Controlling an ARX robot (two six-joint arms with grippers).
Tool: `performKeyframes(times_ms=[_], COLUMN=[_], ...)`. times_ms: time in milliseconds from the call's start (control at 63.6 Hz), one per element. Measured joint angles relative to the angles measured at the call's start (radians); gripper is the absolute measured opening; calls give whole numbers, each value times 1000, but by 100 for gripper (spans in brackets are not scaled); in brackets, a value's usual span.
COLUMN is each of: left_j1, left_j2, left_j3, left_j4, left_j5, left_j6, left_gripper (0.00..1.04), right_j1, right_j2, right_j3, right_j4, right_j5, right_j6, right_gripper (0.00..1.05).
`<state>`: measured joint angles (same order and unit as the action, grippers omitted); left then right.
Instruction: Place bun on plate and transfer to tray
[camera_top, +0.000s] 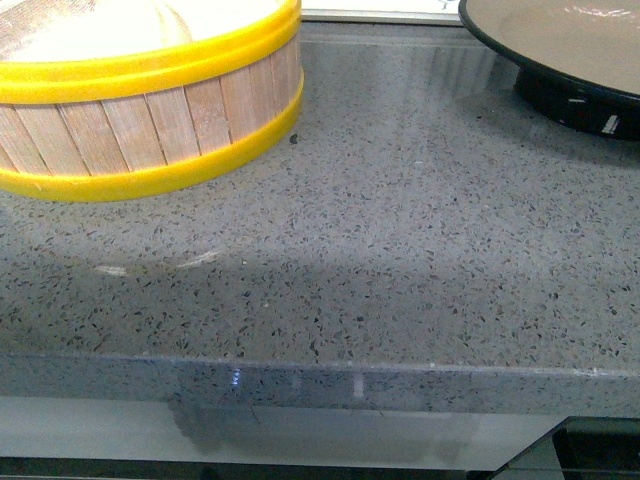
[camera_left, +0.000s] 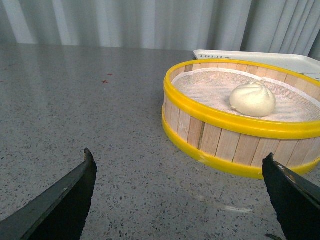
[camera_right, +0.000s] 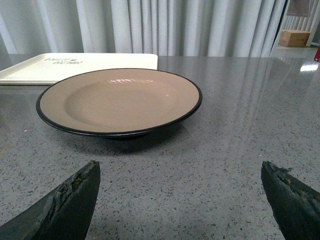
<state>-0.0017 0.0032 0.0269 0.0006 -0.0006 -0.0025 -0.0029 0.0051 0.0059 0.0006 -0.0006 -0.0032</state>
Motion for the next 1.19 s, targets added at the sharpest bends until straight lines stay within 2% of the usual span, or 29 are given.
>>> performKeyframes(times_ms=[597, 660, 755, 991, 1085, 1195], left_j1=[0, -14, 3, 84, 66, -6], left_j2=[0, 87, 188, 206, 256, 355], left_j3=[0, 64, 122, 183, 190, 217], left_j4=[0, -183, -314, -251, -201, -107], left_j5=[0, -74, -71, -8, -21, -67], left_j6=[0, -57, -110, -165, -180, -198], left_gripper=[98, 98, 98, 98, 98, 98], right_j1=[0, 0, 0, 0, 0, 0], right_j2=[0, 0, -2, -2, -2, -2], right_j3=[0, 0, 0, 0, 0, 0], right_j4=[0, 0, 0, 0, 0, 0], right_j5=[0, 0, 0, 0, 0, 0], right_j6=[0, 0, 0, 0, 0, 0], right_gripper=[96, 96, 96, 96, 96, 96])
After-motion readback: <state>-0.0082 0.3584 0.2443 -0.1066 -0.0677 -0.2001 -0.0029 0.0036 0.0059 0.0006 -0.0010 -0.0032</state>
